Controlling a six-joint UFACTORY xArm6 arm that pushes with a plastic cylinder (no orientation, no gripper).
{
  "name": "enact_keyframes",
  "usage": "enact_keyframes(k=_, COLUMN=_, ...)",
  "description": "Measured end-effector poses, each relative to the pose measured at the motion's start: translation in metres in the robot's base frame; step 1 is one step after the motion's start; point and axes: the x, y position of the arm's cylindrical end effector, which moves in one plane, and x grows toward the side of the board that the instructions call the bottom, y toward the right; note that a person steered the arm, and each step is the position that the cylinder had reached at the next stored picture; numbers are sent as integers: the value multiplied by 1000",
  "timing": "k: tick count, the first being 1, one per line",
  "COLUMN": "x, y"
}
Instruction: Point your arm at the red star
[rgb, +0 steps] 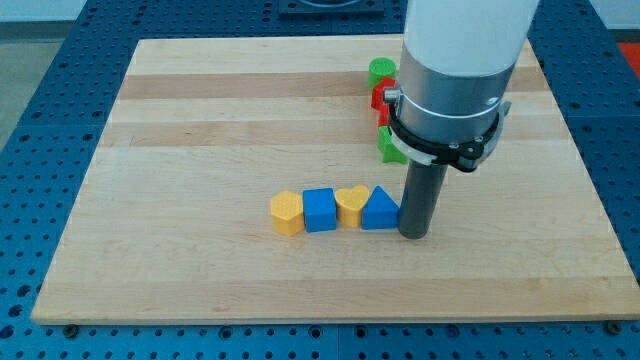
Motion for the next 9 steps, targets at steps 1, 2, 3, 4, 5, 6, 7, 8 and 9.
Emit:
enact_keyframes(k=1, x=0, y=0)
enact_keyframes(k=2, x=0, y=20)
enact_keyframes(k=3, x=0, y=69)
enact_keyframes(k=4, x=-4, y=119)
enact_keyframes(k=5, x=-39, y=136)
enact_keyframes(k=6, x=-87, y=137)
enact_keyframes(k=7, x=-130, y=137)
enact_keyframes(k=8, x=-173, y=134)
enact_keyframes(k=9, x=-212, y=119)
